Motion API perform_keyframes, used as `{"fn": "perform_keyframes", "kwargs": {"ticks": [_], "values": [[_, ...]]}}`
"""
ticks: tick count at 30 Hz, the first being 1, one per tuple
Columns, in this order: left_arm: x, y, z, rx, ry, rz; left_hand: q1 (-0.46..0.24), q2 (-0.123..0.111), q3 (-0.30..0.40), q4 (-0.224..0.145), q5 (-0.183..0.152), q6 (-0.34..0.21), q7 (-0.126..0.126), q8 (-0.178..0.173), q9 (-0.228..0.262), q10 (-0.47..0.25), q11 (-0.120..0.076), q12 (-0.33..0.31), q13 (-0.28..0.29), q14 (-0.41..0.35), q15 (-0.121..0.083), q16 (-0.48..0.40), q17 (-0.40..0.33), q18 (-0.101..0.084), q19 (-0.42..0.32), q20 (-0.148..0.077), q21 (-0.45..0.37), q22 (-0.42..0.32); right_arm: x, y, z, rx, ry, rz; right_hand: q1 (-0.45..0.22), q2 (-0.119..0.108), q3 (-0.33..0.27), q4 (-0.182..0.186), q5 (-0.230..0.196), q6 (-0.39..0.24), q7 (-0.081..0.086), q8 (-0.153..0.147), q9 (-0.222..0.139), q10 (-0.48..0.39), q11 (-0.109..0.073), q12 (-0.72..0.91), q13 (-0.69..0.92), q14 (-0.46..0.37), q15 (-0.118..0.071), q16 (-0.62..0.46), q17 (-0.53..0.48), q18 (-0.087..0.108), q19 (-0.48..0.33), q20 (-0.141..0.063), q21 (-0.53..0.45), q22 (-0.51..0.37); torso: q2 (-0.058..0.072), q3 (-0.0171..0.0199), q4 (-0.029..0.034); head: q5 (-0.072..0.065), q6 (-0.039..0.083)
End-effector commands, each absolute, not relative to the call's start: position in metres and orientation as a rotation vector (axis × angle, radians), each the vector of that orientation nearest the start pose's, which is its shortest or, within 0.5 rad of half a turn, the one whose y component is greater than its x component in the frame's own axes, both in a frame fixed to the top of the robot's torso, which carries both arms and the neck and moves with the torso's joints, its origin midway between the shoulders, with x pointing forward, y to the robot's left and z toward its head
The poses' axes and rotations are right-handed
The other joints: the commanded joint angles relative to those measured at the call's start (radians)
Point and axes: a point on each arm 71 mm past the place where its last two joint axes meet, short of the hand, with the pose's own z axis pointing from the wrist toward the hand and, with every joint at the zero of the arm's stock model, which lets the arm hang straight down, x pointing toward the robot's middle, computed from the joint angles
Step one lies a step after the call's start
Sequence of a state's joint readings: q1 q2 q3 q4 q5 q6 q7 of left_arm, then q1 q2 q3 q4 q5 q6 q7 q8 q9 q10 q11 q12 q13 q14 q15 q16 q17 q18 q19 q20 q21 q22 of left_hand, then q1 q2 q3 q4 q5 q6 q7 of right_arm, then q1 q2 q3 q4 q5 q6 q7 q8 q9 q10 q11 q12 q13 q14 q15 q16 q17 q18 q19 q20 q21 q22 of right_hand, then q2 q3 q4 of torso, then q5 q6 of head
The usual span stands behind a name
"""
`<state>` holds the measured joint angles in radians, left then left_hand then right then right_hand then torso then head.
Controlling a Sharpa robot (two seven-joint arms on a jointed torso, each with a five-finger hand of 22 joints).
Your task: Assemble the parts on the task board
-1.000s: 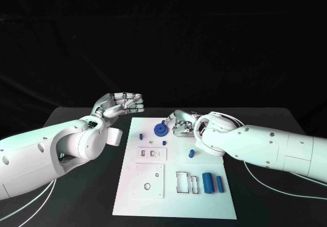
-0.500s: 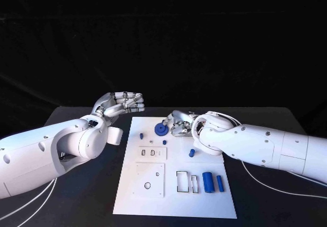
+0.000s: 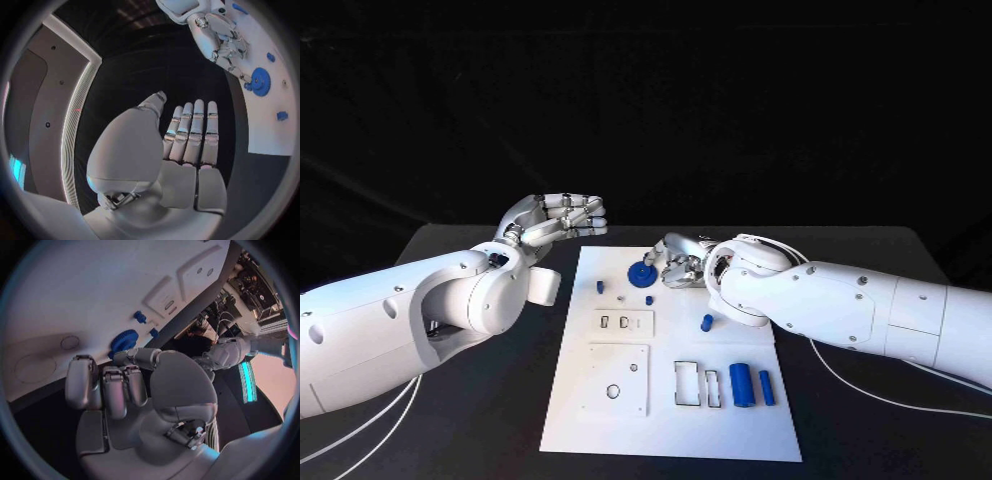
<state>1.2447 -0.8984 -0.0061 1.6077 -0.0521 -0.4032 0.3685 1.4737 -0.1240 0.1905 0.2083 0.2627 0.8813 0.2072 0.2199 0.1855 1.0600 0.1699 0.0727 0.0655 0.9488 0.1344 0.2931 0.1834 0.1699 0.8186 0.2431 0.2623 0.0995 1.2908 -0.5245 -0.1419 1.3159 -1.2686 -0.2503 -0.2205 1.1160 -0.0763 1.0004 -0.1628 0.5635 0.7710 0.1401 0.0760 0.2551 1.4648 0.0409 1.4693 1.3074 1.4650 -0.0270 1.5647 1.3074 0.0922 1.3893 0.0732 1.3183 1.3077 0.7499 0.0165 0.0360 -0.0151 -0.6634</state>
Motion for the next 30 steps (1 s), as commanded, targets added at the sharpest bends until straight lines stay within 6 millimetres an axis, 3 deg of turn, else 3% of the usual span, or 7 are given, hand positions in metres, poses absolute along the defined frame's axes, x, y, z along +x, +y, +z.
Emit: {"fn": "perform_keyframes", "kwargs": {"ticks": [1,7,11,12,14,17,30], "values": [[0.486,0.215,-0.138,-1.038,1.354,-1.524,0.002,-0.003,0.004,-0.002,-0.004,-0.007,0.0,-0.003,0.002,0.002,0.003,-0.006,0.001,0.0,0.006,-0.003,0.002,0.011,-0.003,0.007,-0.005,-0.001,0.516,-0.101,-0.194,-0.107,1.822,0.667,-0.009,-0.002,0.0,-0.005,0.002,0.004,0.001,-0.002,0.001,0.022,-0.004,0.004,0.148,0.106,-0.009,0.006,0.263,-0.008,0.0,-0.006,0.006,0.022,-0.001,0.0008,0.0012,0.001,0.0],[0.486,0.216,-0.138,-1.039,1.353,-1.522,0.002,-0.003,0.004,-0.002,-0.004,-0.007,0.0,-0.003,0.002,0.002,0.003,-0.006,0.001,0.0,0.006,-0.004,0.002,0.011,-0.003,0.007,-0.005,-0.001,0.508,-0.111,-0.184,-0.059,1.688,0.745,-0.022,0.003,-0.004,-0.018,0.002,0.069,0.0,0.015,0.017,0.025,0.005,0.008,0.153,0.106,-0.003,0.006,0.263,-0.008,-0.002,-0.003,0.007,0.025,-0.001,0.0017,-0.001,0.002,0.002],[0.486,0.217,-0.138,-1.04,1.353,-1.519,0.002,-0.003,0.004,-0.002,-0.004,-0.007,0.0,-0.003,0.002,0.002,0.003,-0.006,0.001,0.0,0.006,-0.004,0.002,0.011,-0.003,0.007,-0.005,-0.002,0.504,-0.133,-0.174,0.062,1.622,0.815,-0.045,-0.001,-0.044,-0.003,-0.106,0.087,0.015,0.022,0.017,-0.003,0.022,-0.024,0.116,0.103,0.013,0.003,0.251,-0.001,-0.029,0.013,-0.03,-0.004,0.0,0.0005,-0.0047,0.0,0.003],[0.486,0.217,-0.138,-1.04,1.353,-1.519,0.002,-0.003,0.004,-0.002,-0.004,-0.007,0.0,-0.003,0.002,0.002,0.003,-0.006,0.001,0.0,0.006,-0.004,0.002,0.011,-0.003,0.007,-0.005,-0.002,0.503,-0.145,-0.171,0.107,1.614,0.833,-0.061,-0.017,-0.105,0.014,-0.179,0.095,0.022,0.027,0.018,-0.018,0.031,-0.041,0.095,0.101,0.022,0.001,0.243,0.0,-0.04,0.027,-0.05,-0.017,0.0,0.0007,-0.0049,-0.002,0.002],[0.486,0.217,-0.138,-1.04,1.353,-1.518,0.002,-0.003,0.004,-0.002,-0.004,-0.007,0.0,-0.003,0.002,0.002,0.003,-0.006,0.001,0.0,0.006,-0.004,0.002,0.011,-0.003,0.007,-0.005,-0.002,0.503,-0.161,-0.167,0.146,1.616,0.845,-0.085,-0.1,-0.284,0.035,-0.212,0.106,0.024,0.037,0.024,-0.032,0.033,-0.056,0.076,0.1,0.033,0.0,0.239,0.005,-0.045,0.037,-0.078,-0.037,0.0,0.0012,-0.0055,-0.006,0.004],[0.486,0.217,-0.138,-1.04,1.353,-1.519,0.002,-0.003,0.004,-0.002,-0.004,-0.007,0.0,-0.003,0.002,0.002,0.003,-0.006,0.001,0.0,0.006,-0.004,0.002,0.011,-0.003,0.007,-0.005,-0.002,0.502,-0.181,-0.164,0.158,1.638,0.858,-0.082,-0.147,-0.379,0.045,-0.295,0.12,0.016,0.049,0.028,-0.057,0.031,-0.081,0.047,0.099,0.028,-0.001,0.234,0.007,-0.045,0.035,-0.095,-0.048,-0.001,0.0015,-0.0051,-0.012,0.004],[0.487,0.214,-0.138,-1.032,1.359,-1.544,-0.002,-0.005,0.006,-0.004,-0.005,-0.009,0.002,-0.005,0.003,0.0,0.005,-0.008,0.0,-0.004,0.01,-0.015,0.003,0.008,-0.026,0.011,-0.022,-0.011,0.494,-0.261,-0.161,-0.017,1.668,0.738,0.029,-0.148,-0.59,0.09,-0.392,0.149,0.001,0.094,0.046,-0.131,0.018,-0.163,-0.051,0.084,0.016,-0.019,0.178,0.022,-0.081,0.024,-0.196,-0.119,-0.004,0.0098,-0.0138,-0.027,-0.003]]}}
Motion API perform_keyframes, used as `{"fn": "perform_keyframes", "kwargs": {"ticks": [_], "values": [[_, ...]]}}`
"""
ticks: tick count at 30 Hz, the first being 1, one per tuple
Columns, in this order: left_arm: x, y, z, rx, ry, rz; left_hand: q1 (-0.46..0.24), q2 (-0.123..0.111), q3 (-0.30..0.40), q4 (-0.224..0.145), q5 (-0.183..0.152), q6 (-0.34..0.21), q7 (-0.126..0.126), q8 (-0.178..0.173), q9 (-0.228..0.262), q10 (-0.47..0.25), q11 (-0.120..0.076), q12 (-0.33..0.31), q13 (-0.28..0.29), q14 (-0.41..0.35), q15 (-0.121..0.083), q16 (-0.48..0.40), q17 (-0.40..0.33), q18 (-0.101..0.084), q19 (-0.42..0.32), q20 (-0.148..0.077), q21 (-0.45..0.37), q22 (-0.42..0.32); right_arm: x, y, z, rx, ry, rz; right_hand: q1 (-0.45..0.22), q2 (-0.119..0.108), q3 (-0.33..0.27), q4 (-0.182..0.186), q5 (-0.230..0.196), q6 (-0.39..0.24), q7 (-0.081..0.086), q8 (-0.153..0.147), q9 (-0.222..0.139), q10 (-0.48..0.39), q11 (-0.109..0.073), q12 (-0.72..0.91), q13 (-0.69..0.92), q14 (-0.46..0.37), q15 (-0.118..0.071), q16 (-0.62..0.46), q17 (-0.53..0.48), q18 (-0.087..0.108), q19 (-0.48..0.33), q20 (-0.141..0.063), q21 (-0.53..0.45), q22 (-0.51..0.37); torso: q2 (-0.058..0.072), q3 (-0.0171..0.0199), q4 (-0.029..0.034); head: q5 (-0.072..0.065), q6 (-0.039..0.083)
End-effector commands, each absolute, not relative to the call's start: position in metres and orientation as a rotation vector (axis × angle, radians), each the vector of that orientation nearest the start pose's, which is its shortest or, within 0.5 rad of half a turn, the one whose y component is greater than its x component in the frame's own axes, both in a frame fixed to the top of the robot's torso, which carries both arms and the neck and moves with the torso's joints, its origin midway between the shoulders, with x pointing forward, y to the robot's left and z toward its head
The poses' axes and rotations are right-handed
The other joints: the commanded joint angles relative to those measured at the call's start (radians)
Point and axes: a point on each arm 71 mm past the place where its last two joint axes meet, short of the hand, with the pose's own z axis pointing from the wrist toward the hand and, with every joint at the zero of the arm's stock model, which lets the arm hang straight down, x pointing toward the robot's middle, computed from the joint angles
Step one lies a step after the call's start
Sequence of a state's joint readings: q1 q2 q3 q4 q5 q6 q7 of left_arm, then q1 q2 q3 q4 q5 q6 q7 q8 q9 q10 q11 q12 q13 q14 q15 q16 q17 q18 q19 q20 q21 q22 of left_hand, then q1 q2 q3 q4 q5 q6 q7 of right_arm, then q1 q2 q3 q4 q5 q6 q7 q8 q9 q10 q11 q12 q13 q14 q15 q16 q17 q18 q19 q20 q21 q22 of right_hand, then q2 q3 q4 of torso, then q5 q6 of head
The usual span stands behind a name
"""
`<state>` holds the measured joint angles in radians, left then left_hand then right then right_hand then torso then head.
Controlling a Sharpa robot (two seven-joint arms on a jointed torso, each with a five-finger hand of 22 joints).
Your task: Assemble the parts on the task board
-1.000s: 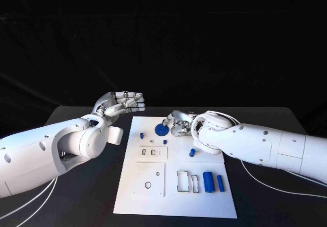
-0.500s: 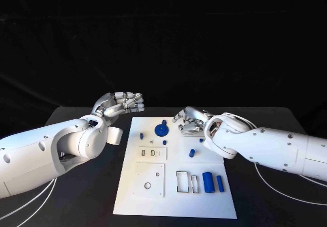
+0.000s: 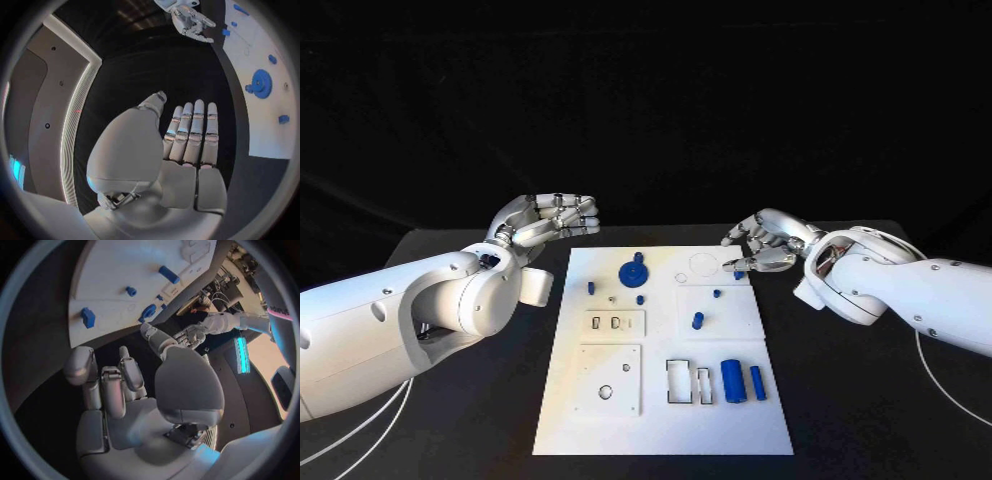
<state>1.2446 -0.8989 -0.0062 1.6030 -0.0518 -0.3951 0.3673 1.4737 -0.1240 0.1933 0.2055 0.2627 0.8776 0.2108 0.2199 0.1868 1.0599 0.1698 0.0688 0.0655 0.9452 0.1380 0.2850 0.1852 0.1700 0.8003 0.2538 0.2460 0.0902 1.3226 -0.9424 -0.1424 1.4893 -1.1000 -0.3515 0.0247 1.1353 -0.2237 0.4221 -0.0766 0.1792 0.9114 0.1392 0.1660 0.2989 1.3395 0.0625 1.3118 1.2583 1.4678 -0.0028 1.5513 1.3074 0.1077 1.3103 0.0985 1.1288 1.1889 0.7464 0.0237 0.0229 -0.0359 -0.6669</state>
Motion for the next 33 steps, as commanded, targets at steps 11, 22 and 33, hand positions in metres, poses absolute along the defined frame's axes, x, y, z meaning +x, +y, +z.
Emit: {"fn": "perform_keyframes", "kwargs": {"ticks": [11,22,33], "values": [[0.488,0.212,-0.139,-1.032,1.363,-1.548,-0.003,-0.005,0.004,-0.002,-0.004,-0.006,-0.002,-0.006,0.001,-0.001,0.006,-0.004,0.0,0.0,0.007,-0.01,0.001,0.008,-0.013,0.001,-0.01,-0.004,0.496,-0.28,-0.173,-0.031,1.653,0.642,0.082,0.022,-0.102,0.029,0.019,-0.02,0.005,0.006,0.004,-0.011,-0.001,-0.01,-0.013,0.084,-0.007,-0.003,0.188,0.004,0.01,-0.003,-0.012,0.004,0.0,0.0093,-0.0009,-0.008,0.004],[0.488,0.211,-0.139,-1.033,1.365,-1.548,-0.002,-0.005,0.005,-0.003,-0.004,-0.006,-0.002,-0.006,0.002,-0.001,0.006,-0.004,0.0,0.0,0.008,-0.011,0.002,0.008,-0.015,0.001,-0.011,-0.005,0.503,-0.283,-0.183,-0.008,1.659,0.601,0.132,0.051,-0.088,0.03,0.028,-0.022,0.006,0.011,0.002,0.0,-0.002,0.0,-0.006,0.091,-0.007,0.004,0.212,-0.001,0.029,-0.003,0.009,0.025,0.0,0.0036,-0.0006,0.0,0.01],[0.488,0.213,-0.139,-1.036,1.364,-1.541,-0.002,-0.005,0.005,-0.003,-0.003,-0.006,-0.002,-0.006,0.002,-0.001,0.006,-0.004,0.0,0.0,0.008,-0.011,0.002,0.009,-0.016,0.001,-0.012,-0.005,0.506,-0.282,-0.194,0.003,1.697,0.575,0.144,0.056,-0.072,0.028,0.04,-0.017,0.006,0.014,0.001,0.009,-0.002,0.01,0.004,0.092,-0.008,0.006,0.217,-0.003,0.036,-0.003,0.019,0.035,0.0,0.0047,0.0002,0.001,0.003]]}}
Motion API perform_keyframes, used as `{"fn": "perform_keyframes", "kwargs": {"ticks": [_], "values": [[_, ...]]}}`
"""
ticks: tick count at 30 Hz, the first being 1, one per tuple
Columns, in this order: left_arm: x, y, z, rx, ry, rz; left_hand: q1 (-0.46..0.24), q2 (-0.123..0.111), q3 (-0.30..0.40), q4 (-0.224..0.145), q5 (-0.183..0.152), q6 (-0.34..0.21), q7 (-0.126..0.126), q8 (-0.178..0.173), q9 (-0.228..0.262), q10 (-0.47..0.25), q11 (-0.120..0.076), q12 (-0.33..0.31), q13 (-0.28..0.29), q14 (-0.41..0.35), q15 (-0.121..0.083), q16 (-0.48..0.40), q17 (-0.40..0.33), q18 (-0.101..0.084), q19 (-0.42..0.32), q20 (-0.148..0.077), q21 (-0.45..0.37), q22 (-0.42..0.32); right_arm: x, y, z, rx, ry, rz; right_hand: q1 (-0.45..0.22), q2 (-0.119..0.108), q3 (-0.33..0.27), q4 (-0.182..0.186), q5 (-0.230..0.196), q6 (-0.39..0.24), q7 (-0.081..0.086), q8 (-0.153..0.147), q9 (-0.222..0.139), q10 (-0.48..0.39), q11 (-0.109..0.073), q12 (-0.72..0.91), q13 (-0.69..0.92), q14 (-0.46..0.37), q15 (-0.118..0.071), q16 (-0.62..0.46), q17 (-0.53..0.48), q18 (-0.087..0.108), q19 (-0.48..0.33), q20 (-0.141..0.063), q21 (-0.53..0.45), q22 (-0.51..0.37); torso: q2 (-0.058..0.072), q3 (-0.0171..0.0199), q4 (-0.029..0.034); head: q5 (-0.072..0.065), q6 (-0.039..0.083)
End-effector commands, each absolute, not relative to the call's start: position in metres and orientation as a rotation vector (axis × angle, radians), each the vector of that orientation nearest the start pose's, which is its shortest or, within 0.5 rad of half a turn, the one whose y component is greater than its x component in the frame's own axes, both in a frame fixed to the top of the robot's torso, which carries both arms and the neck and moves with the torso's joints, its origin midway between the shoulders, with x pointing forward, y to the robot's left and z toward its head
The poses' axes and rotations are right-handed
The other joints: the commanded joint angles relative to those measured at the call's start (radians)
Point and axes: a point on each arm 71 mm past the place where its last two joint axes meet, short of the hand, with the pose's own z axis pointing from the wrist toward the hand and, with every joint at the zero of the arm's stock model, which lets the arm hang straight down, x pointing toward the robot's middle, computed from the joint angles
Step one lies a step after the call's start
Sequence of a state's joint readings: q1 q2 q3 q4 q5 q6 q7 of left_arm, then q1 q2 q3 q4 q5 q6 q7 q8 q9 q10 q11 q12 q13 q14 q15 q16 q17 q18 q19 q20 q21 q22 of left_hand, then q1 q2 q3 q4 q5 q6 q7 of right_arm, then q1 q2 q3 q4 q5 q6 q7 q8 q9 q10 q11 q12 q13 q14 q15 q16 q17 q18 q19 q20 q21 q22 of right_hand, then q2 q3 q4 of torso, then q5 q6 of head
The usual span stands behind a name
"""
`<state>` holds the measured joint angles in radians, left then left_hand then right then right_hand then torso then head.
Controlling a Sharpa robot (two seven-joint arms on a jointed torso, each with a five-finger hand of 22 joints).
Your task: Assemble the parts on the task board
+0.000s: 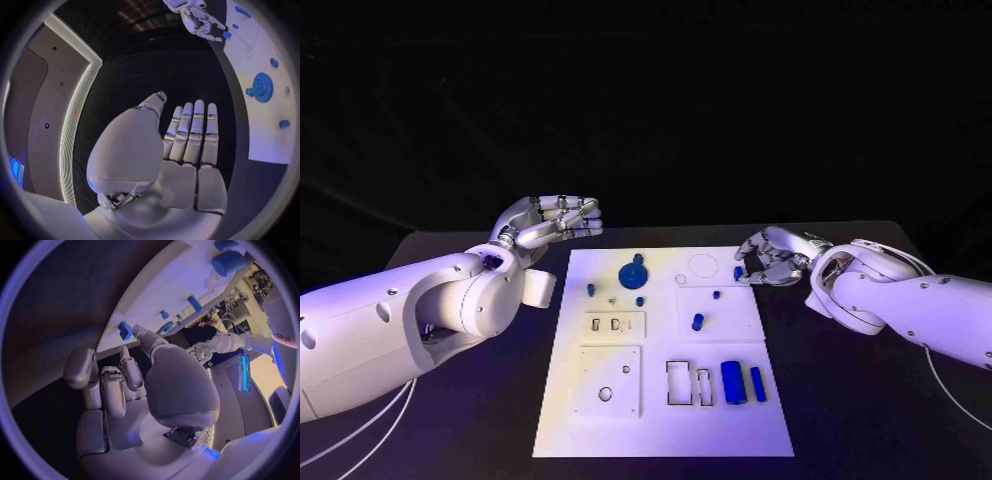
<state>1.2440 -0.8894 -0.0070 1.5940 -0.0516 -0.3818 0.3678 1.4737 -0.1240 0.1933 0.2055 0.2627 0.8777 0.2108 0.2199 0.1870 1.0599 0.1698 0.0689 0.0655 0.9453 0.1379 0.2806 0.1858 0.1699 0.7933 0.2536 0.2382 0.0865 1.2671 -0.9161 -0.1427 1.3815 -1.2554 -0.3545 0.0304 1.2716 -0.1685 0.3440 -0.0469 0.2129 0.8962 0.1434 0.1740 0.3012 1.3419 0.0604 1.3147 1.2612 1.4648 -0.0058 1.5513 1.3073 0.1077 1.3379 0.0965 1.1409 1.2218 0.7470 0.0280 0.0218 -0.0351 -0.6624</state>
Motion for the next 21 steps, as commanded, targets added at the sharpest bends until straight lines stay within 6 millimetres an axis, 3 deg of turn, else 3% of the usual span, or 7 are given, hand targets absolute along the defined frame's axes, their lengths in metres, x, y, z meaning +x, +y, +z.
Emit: {"fn": "perform_keyframes", "kwargs": {"ticks": [1,9,21], "values": [[0.4882,0.2131,-0.1394,-1.036,1.364,-1.54,-0.002,-0.004,0.006,-0.003,-0.003,-0.006,-0.002,-0.006,0.001,-0.001,0.006,-0.004,0.0,0.0,0.008,-0.007,0.001,0.009,-0.009,0.002,-0.004,-0.001,0.506,-0.2815,-0.1954,0.003,1.701,0.573,0.008,0.001,0.006,-0.001,0.006,-0.002,0.002,0.006,-0.001,0.007,0.0,0.007,0.001,0.095,-0.005,0.006,0.217,-0.003,0.009,-0.001,0.007,0.002,-0.001,0.0002,0.0014,0.001,-0.002],[0.4884,0.214,-0.1395,-1.037,1.364,-1.537,-0.002,-0.004,0.006,-0.003,-0.003,-0.006,-0.002,-0.006,0.002,-0.001,0.006,-0.004,0.0,0.0,0.008,-0.007,0.001,0.009,-0.009,0.002,-0.004,-0.001,0.5073,-0.2814,-0.1995,0.008,1.713,0.563,0.008,0.003,0.01,0.0,0.006,0.001,0.002,0.008,-0.001,0.01,0.0,0.01,0.005,0.096,-0.005,0.007,0.221,-0.004,0.011,-0.001,0.009,0.004,0.0,0.0009,-0.0009,0.002,-0.001],[0.4886,0.2141,-0.1396,-1.038,1.364,-1.537,-0.002,-0.004,0.006,-0.003,-0.003,-0.006,-0.002,-0.006,0.002,-0.001,0.006,-0.004,0.0,0.0,0.008,-0.007,0.001,0.009,-0.009,0.002,-0.004,-0.001,0.5073,-0.2771,-0.202,0.009,1.726,0.573,-0.004,0.006,0.04,0.017,0.003,0.039,-0.005,0.024,-0.001,0.038,-0.005,0.039,0.035,0.098,-0.009,0.01,0.23,-0.008,0.025,-0.005,0.029,0.023,-0.001,0.0002,0.001,0.006,-0.001]]}}
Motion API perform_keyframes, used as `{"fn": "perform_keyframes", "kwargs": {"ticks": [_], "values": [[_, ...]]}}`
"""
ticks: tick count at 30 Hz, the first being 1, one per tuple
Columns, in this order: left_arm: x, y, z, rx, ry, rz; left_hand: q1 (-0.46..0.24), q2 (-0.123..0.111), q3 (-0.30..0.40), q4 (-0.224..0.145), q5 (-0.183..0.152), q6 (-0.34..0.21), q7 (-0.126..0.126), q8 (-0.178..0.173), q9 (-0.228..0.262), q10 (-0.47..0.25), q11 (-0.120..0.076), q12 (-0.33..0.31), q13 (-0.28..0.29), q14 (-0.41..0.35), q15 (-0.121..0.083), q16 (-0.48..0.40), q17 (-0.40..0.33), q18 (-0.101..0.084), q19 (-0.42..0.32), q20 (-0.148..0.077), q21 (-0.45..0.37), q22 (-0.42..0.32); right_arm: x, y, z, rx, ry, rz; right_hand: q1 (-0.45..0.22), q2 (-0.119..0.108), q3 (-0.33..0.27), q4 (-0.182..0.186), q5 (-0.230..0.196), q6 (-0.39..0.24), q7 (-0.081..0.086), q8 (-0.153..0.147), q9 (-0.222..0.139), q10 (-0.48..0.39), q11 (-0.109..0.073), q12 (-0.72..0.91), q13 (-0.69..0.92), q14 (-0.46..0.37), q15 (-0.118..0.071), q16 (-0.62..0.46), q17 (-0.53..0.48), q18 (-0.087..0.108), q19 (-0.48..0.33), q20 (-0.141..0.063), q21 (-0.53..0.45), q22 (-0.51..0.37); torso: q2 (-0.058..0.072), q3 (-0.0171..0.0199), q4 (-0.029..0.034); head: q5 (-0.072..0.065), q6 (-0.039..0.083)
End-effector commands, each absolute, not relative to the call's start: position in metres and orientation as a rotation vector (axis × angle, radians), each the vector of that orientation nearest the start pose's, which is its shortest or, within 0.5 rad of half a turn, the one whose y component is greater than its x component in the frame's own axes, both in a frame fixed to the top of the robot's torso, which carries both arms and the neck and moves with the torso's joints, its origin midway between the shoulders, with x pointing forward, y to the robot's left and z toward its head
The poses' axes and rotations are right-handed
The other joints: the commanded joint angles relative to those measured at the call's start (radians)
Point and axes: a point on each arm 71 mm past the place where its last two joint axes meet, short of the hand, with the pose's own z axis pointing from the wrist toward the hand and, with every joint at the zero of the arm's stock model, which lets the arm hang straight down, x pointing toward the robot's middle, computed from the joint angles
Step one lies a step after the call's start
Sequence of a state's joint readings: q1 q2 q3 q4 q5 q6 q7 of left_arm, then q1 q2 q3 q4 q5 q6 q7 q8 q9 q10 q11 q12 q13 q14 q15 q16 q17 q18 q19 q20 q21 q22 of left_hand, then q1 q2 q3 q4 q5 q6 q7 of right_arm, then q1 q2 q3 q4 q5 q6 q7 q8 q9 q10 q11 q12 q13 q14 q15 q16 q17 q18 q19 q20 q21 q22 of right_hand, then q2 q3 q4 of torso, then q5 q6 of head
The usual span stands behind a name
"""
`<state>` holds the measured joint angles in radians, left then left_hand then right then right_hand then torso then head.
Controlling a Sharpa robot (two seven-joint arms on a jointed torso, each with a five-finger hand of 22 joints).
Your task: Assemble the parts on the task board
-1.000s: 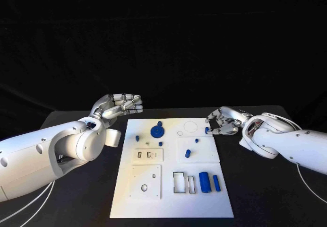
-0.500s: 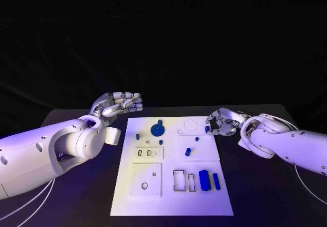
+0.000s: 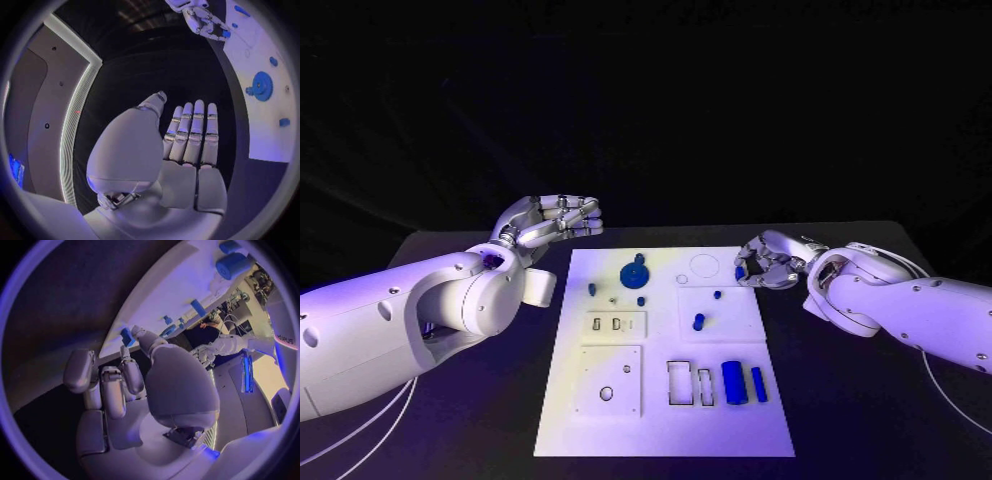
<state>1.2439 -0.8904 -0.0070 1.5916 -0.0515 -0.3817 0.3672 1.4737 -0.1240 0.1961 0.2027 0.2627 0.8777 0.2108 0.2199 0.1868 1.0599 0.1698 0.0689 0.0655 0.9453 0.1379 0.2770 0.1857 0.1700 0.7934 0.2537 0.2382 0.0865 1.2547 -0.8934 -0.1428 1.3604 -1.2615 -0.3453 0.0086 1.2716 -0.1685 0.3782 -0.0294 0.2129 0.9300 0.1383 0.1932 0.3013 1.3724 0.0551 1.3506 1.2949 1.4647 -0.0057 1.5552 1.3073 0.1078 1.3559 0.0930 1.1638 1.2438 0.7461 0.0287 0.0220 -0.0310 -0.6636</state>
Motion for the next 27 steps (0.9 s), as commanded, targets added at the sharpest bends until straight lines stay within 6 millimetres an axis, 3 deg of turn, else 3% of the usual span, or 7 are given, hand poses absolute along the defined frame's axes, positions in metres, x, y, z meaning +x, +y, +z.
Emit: {"fn": "perform_keyframes", "kwargs": {"ticks": [1,13,16,19,27], "values": [[0.4886,0.2141,-0.1397,-1.038,1.364,-1.536,-0.002,-0.004,0.003,0.0,-0.003,-0.006,-0.002,-0.006,0.002,-0.001,0.006,-0.004,0.0,0.0,0.008,-0.004,0.001,0.009,-0.009,0.002,-0.004,-0.001,0.5073,-0.2768,-0.2025,0.009,1.729,0.573,-0.006,0.007,0.01,0.002,0.002,0.01,-0.001,0.007,-0.001,0.009,-0.001,0.006,0.004,0.099,-0.01,0.006,0.231,-0.009,0.008,-0.002,0.007,0.003,0.0,-0.0005,0.0006,0.002,0.001],[0.4886,0.2154,-0.1397,-1.04,1.363,-1.532,-0.002,-0.004,0.004,-0.001,-0.002,-0.006,-0.001,-0.006,0.002,-0.001,0.006,-0.005,0.0,0.0,0.007,-0.005,0.002,0.01,-0.008,0.002,-0.005,-0.002,0.5083,-0.2769,-0.2049,0.023,1.743,0.56,-0.016,0.012,0.046,0.022,-0.004,0.06,-0.016,0.026,0.001,0.023,-0.014,0.021,0.02,0.1,-0.02,0.008,0.236,-0.011,0.016,-0.01,0.017,0.015,0.0,-0.0008,0.0005,0.006,-0.001],[0.4886,0.2155,-0.1398,-1.04,1.364,-1.531,-0.002,-0.004,0.004,-0.001,-0.002,-0.006,-0.001,-0.006,0.002,-0.001,0.006,-0.005,0.0,0.0,0.007,-0.005,0.002,0.01,-0.008,0.002,-0.005,-0.002,0.509,-0.2778,-0.2035,0.036,1.72,0.552,-0.012,0.021,0.068,0.027,-0.026,0.076,-0.023,0.032,0.003,0.028,-0.02,0.026,0.025,0.099,-0.025,0.007,0.234,-0.014,0.023,-0.015,0.028,0.025,0.0,-0.0004,0.0005,0.006,-0.003],[0.4886,0.2158,-0.1398,-1.04,1.363,-1.53,-0.002,-0.004,0.004,-0.001,-0.002,-0.006,-0.001,-0.006,0.002,-0.001,0.006,-0.005,0.0,0.0,0.007,-0.005,0.002,0.01,-0.008,0.002,-0.005,-0.002,0.5099,-0.2789,-0.2016,0.052,1.689,0.544,0.003,0.029,0.108,0.023,-0.081,0.087,-0.027,0.037,0.006,0.032,-0.025,0.03,0.03,0.1,-0.03,0.007,0.235,-0.016,0.028,-0.021,0.036,0.034,0.0,-0.0006,0.0,0.006,-0.004],[0.4888,0.2163,-0.1399,-1.041,1.363,-1.529,-0.002,-0.004,0.004,-0.001,-0.002,-0.006,-0.001,-0.006,0.002,-0.001,0.006,-0.005,0.0,0.0,0.007,-0.005,0.002,0.01,-0.008,0.002,-0.005,-0.002,0.5092,-0.2772,-0.1968,0.082,1.624,0.545,0.01,0.042,0.153,0.025,-0.11,0.114,-0.037,0.053,0.016,0.046,-0.032,0.044,0.047,0.101,-0.036,0.009,0.243,-0.017,0.033,-0.025,0.043,0.043,-0.001,0.0002,-0.0007,0.007,-0.006]]}}
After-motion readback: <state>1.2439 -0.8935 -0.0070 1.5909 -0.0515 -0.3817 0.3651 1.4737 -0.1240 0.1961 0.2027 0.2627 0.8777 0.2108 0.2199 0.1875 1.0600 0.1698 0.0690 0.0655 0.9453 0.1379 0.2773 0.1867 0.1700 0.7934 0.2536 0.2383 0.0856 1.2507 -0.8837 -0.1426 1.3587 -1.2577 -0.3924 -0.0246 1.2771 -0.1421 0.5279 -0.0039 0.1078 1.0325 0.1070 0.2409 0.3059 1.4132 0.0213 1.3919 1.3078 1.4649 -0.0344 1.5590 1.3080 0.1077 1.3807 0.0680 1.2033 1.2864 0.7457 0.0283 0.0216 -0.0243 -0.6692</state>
